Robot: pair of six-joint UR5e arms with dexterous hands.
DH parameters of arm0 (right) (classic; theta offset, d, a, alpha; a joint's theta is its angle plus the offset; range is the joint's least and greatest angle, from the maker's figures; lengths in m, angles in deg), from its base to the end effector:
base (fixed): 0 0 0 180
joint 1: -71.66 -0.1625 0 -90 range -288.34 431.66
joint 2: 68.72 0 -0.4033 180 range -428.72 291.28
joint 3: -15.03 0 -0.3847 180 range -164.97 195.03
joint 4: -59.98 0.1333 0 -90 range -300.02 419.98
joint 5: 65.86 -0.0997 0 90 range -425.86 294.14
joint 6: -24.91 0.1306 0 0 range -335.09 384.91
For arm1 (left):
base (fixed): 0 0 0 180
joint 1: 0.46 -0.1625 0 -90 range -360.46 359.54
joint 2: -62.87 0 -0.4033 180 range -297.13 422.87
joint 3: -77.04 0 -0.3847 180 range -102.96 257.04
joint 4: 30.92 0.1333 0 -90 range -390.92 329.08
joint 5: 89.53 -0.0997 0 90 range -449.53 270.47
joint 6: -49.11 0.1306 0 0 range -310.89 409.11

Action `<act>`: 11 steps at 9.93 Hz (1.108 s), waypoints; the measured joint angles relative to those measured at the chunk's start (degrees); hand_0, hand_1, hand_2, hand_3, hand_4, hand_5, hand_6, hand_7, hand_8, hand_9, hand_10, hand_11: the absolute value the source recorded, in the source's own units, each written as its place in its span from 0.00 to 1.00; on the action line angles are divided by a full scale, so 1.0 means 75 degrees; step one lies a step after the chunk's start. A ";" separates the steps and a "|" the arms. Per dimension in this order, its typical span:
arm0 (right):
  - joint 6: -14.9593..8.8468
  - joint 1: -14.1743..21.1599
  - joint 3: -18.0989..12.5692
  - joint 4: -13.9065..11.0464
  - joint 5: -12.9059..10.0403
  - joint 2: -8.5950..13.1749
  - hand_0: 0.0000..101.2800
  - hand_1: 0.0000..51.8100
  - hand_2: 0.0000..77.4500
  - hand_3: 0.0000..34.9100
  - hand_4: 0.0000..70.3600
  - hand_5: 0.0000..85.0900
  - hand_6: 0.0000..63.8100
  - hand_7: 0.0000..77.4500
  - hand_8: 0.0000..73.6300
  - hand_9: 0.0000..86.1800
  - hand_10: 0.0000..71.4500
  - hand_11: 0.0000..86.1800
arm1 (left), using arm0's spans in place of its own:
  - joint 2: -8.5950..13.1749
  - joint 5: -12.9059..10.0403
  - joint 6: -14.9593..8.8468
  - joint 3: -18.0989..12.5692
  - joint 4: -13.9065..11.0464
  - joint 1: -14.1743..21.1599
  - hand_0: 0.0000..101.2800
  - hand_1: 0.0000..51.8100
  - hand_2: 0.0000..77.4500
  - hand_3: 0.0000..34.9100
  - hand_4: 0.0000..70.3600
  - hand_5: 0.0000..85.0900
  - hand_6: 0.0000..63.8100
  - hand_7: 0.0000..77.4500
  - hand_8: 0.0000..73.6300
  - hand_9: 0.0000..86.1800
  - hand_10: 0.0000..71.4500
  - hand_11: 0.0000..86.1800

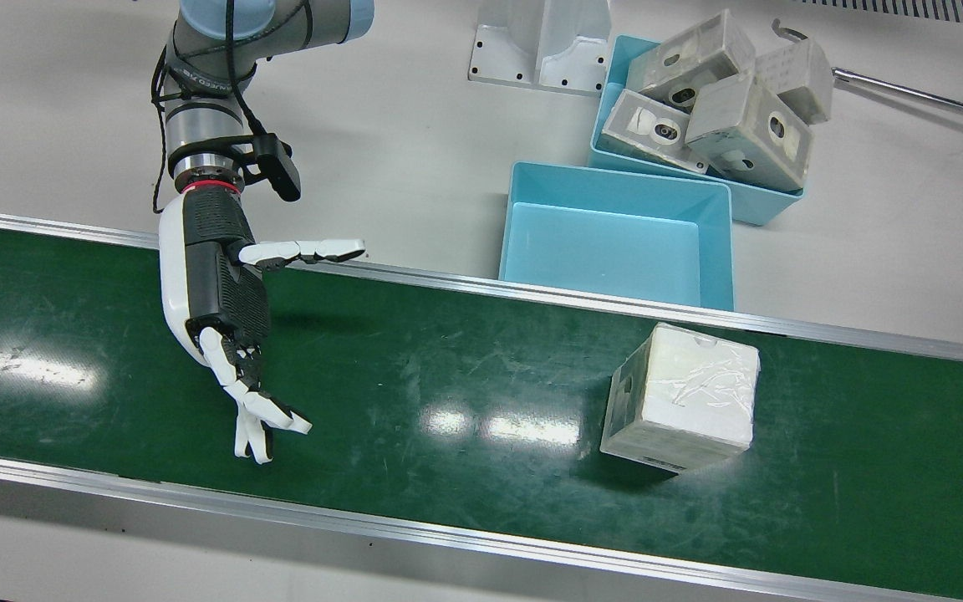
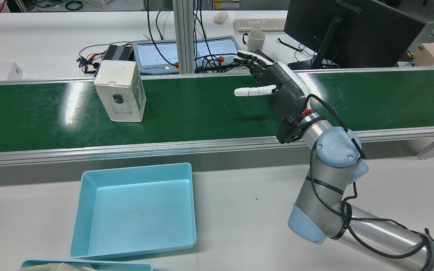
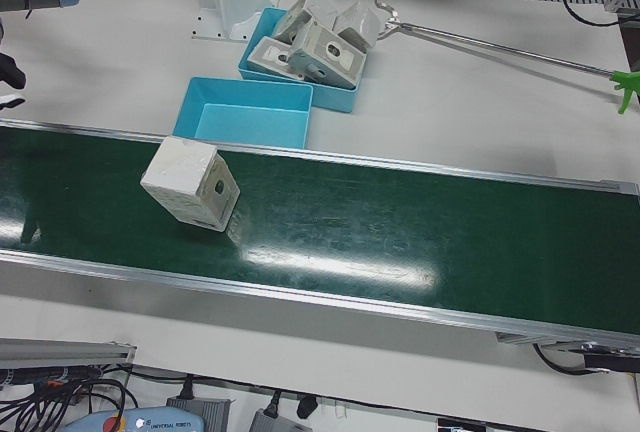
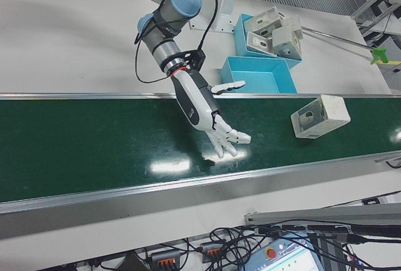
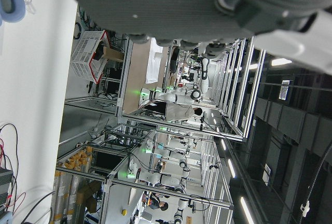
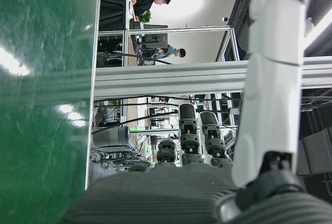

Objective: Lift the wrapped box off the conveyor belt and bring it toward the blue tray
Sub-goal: 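Open the right hand fingers wider as the wrapped box approaches, then move the right hand toward the white wrapped box and grasp it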

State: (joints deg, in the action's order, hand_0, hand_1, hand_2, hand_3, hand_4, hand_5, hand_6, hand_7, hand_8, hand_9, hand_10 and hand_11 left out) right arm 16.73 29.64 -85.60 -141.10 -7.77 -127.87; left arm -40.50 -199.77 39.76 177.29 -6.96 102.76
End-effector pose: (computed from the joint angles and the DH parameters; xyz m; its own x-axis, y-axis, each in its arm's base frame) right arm -0.3353 -0.5745 0.3087 -0.9636 0.2628 -0.0490 0.1231 0.2735 -0.9540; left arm -0.2156 -0.5325 0.5012 -0.9791 -0.1196 0.1645 -0.1626 -0.0256 -0.9864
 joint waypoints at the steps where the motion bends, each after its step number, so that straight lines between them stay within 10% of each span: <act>1: 0.0000 -0.0004 0.0004 0.0002 0.0000 0.0000 0.49 0.51 0.10 0.01 0.17 0.20 0.14 0.25 0.10 0.08 0.00 0.01 | 0.0000 0.0000 0.0000 0.0000 0.0000 0.0000 0.00 0.00 0.01 0.00 0.00 0.01 0.01 0.01 0.01 0.01 0.01 0.01; 3: 0.0000 -0.0008 0.0008 0.0007 0.0000 -0.0003 0.44 0.27 0.21 0.01 0.17 0.13 0.12 0.23 0.07 0.05 0.00 0.01 | 0.0000 0.0000 0.0000 0.0000 0.0000 0.0000 0.00 0.00 0.01 0.00 0.00 0.01 0.01 0.01 0.01 0.01 0.01 0.01; 7: 0.0000 -0.0002 0.0011 0.0010 0.0000 -0.0003 0.47 0.45 0.22 0.00 0.19 0.19 0.14 0.25 0.10 0.07 0.00 0.01 | 0.0000 0.0000 0.0000 0.0000 0.0000 0.0000 0.00 0.00 0.01 0.00 0.00 0.01 0.01 0.01 0.01 0.01 0.01 0.01; 8: 0.0000 -0.0001 0.0011 0.0010 0.0000 -0.0003 0.46 0.09 0.22 0.00 0.17 0.15 0.11 0.24 0.07 0.05 0.00 0.01 | 0.0000 0.0000 0.0000 0.0000 0.0000 0.0000 0.00 0.00 0.01 0.00 0.00 0.01 0.01 0.01 0.01 0.01 0.01 0.01; 9: 0.0000 0.0000 0.0012 0.0007 0.0000 -0.0002 0.46 0.09 0.22 0.00 0.17 0.15 0.11 0.24 0.07 0.05 0.00 0.01 | 0.0000 0.0000 0.0000 0.0000 0.0000 0.0000 0.00 0.00 0.01 0.00 0.00 0.01 0.01 0.01 0.01 0.01 0.01 0.01; 11: 0.0000 -0.0001 0.0012 0.0007 0.0000 -0.0002 0.47 0.49 0.30 0.00 0.19 0.19 0.15 0.25 0.09 0.08 0.00 0.01 | 0.0000 0.0000 0.0000 0.0000 0.0000 0.0000 0.00 0.00 0.01 0.00 0.00 0.01 0.01 0.01 0.01 0.01 0.01 0.01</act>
State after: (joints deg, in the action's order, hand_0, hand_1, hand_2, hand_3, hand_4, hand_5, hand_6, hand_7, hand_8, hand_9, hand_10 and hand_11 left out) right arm 16.73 29.63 -85.51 -141.05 -7.77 -127.89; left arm -40.50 -199.77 39.76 177.29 -6.96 102.77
